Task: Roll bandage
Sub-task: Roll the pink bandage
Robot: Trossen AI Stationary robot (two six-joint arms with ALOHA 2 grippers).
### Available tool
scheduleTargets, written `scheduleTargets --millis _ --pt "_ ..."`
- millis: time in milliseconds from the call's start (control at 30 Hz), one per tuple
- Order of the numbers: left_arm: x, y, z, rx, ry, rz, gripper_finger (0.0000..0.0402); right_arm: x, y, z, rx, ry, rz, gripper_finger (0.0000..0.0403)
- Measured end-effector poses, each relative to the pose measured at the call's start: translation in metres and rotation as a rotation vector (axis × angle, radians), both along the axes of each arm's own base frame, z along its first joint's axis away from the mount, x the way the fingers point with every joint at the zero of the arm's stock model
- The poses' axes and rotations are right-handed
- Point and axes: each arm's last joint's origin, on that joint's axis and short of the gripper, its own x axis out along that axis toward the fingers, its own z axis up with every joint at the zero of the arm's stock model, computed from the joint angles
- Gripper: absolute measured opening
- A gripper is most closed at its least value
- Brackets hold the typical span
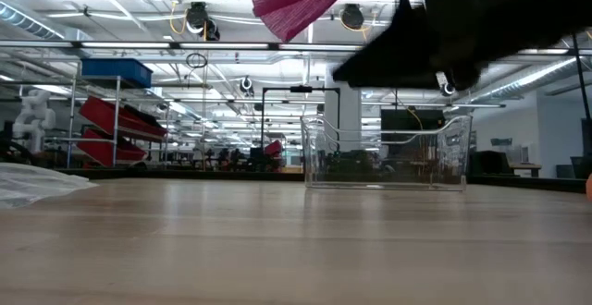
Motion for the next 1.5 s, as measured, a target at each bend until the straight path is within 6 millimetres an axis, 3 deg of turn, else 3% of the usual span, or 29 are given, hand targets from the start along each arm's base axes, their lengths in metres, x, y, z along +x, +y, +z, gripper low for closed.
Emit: scheduleTargets --millis 167,333,500,1000,1133,1267,1500 --pt "0.0 0.0 0.0 -0.006 0.001 0.002 0.0018 -0.03 -0.02 -0.019 0.136 -0.133 0.081 0.0157" --pt "0.0 0.001 0.001 -0.011 -0.007 0.005 0.0018 -0.043 -0.034 -0.001 0.168 -0.352 0.225 0.0157" --pt "0.002 0.003 0.001 -0.006 -0.007 0.015 0.0018 -0.027 -0.046 0.009 0.133 -0.398 0.335 0.0157" --pt "0.002 0.004 0.0 -0.007 -0.001 0.016 0.0018 0.008 -0.063 0.021 0.02 -0.36 0.359 0.0156" --pt "0.002 0.003 0.0 -0.006 0.002 0.016 0.0018 0.008 -0.063 0.018 0.021 -0.334 0.355 0.0118" --pt "0.002 0.003 0.0 -0.006 0.003 0.015 0.0018 0.008 -0.061 0.018 -0.006 -0.323 0.36 0.002" --pt "0.002 0.003 0.0 -0.006 0.002 0.015 0.0018 0.004 -0.054 0.025 -0.028 -0.373 0.357 0.0001"
